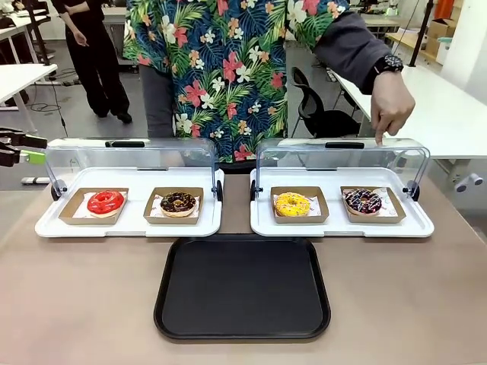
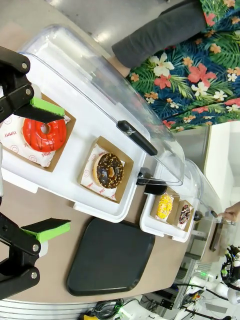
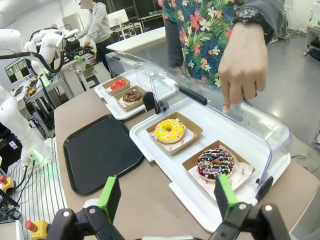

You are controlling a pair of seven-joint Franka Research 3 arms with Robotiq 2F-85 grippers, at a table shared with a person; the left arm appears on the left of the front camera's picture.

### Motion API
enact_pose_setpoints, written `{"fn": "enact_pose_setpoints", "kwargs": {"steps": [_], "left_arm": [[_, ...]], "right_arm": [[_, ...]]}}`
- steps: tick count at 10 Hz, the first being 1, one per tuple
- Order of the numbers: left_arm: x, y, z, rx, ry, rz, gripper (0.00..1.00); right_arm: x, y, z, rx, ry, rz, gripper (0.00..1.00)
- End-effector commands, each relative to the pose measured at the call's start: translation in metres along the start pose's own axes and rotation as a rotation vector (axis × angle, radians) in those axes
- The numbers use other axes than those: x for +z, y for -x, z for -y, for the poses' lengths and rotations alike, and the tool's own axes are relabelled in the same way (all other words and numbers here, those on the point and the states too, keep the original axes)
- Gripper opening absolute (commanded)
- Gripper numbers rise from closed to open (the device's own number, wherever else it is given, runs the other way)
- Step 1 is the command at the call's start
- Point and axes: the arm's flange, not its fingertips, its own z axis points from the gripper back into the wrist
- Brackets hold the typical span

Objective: Move the fourth donut from the left to the tray.
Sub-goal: Pick up the Paper togo box containing the Donut indicated by the person and place it on the Handle tray.

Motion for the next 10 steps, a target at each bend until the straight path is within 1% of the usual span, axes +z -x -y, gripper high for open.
{"fn": "enact_pose_setpoints", "kwargs": {"steps": [1,7,8,10], "left_arm": [[0.0,-0.002,0.003,0.001,-0.004,0.001,1.0],[0.0,-0.002,0.003,0.001,-0.004,0.001,1.0],[0.0,-0.002,0.003,0.001,-0.004,0.001,1.0],[0.0,-0.002,0.003,0.001,-0.004,0.001,1.0]], "right_arm": [[-0.001,-0.002,0.003,0.032,-0.002,0.022,1.0],[-0.001,-0.002,0.003,0.032,-0.002,0.022,1.0],[0.0,0.0,0.0,0.0,0.0,0.0,1.0],[-0.025,-0.026,0.008,0.077,-0.034,-0.142,1.0]]}}
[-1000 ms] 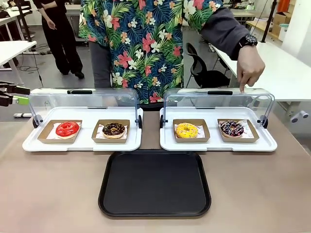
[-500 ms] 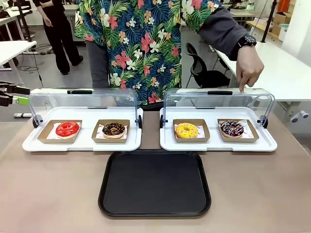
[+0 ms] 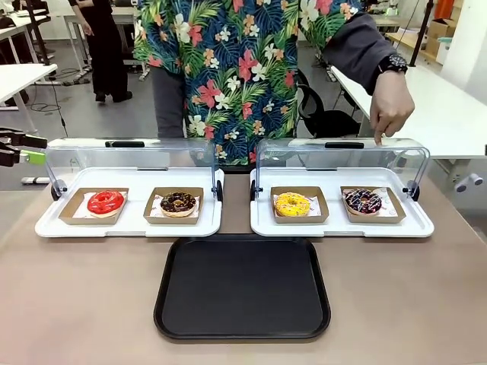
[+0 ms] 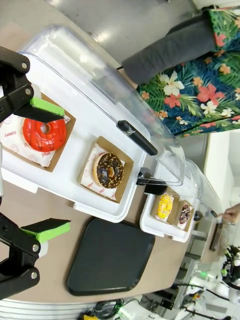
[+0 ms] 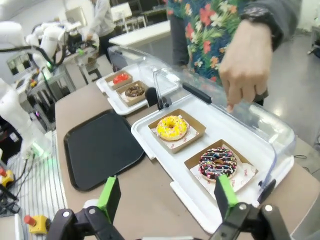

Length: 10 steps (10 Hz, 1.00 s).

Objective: Move the fourth donut from the left to the tray.
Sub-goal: Pick up the Paper togo box containing the Donut indicated by the person and place it on the Handle tray.

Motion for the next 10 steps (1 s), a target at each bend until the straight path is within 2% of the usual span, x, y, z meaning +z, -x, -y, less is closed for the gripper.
{"fn": "enact_pose_setpoints", "kwargs": {"steps": [1,3,7,9,10], "left_arm": [[0.0,-0.002,0.003,0.001,-0.004,0.001,1.0],[0.0,-0.002,0.003,0.001,-0.004,0.001,1.0],[0.0,-0.002,0.003,0.001,-0.004,0.001,1.0],[0.0,-0.002,0.003,0.001,-0.004,0.001,1.0],[0.0,-0.002,0.003,0.001,-0.004,0.001,1.0]], "right_arm": [[-0.027,-0.03,0.009,0.113,-0.019,-0.196,1.0],[-0.067,-0.04,0.008,0.276,-0.012,-0.383,1.0],[-0.136,-0.017,-0.005,0.549,0.035,-0.694,1.0],[-0.154,-0.003,-0.007,0.623,0.035,-0.791,1.0],[-0.156,0.0,-0.006,0.634,0.083,-0.748,1.0]]}}
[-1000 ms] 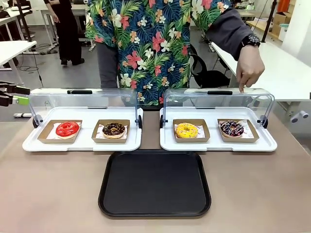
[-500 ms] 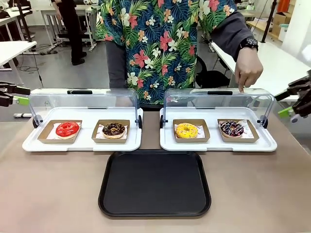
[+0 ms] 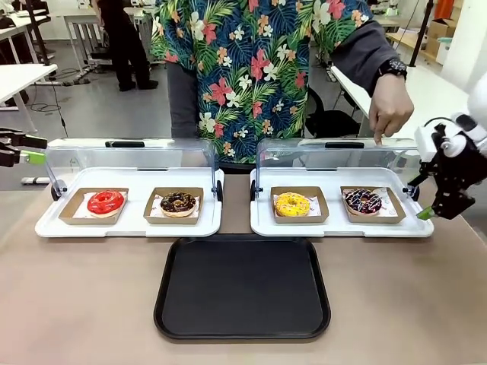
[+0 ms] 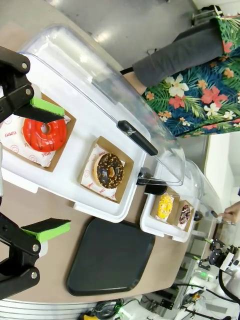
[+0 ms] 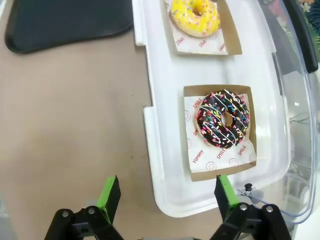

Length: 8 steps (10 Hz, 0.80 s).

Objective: Move the fourth donut from the left to the tray.
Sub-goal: Pick up the Paper togo box containing the Donut indicated by the person and place it on the Handle tray.

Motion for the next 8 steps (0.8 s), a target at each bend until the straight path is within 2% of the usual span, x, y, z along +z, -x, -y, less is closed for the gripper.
{"fn": "enact_pose_setpoints", "kwargs": {"steps": [1,6,7,8], "left_arm": [[0.0,-0.002,0.003,0.0,-0.004,0.002,1.0],[0.0,-0.002,0.003,0.0,-0.004,0.002,1.0],[0.0,-0.002,0.003,0.0,-0.004,0.002,1.0],[0.0,-0.002,0.003,0.0,-0.004,0.002,1.0]], "right_arm": [[0.008,0.0,0.003,-0.014,-0.026,0.024,1.0],[0.003,0.003,0.0,-0.012,-0.013,0.026,1.0],[-0.01,-0.003,0.009,0.026,-0.006,-0.042,1.0],[-0.02,-0.008,0.017,0.047,-0.015,-0.062,1.0]]}}
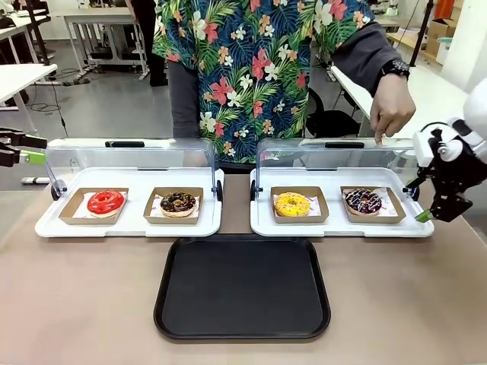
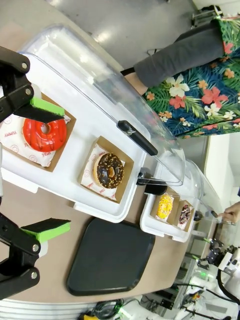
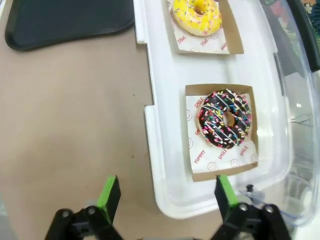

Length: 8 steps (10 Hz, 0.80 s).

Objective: Move the fourth donut from the left to the tray.
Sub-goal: Pick up the Paper togo box containing the Donut indicated by the person and place it on the Handle tray.

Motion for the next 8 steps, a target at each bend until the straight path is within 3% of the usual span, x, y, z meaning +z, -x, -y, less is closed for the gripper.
{"fn": "enact_pose_setpoints", "kwargs": {"steps": [1,4,8], "left_arm": [[0.0,-0.002,0.002,0.0,-0.003,0.002,1.0],[0.0,-0.002,0.002,0.0,-0.003,0.002,1.0],[0.0,-0.002,0.002,0.0,-0.003,0.002,1.0]], "right_arm": [[-0.02,-0.008,0.024,0.047,0.003,-0.075,1.0],[-0.051,-0.001,0.032,0.079,-0.005,-0.149,1.0],[-0.079,0.007,0.037,0.103,0.007,-0.17,1.0]]}}
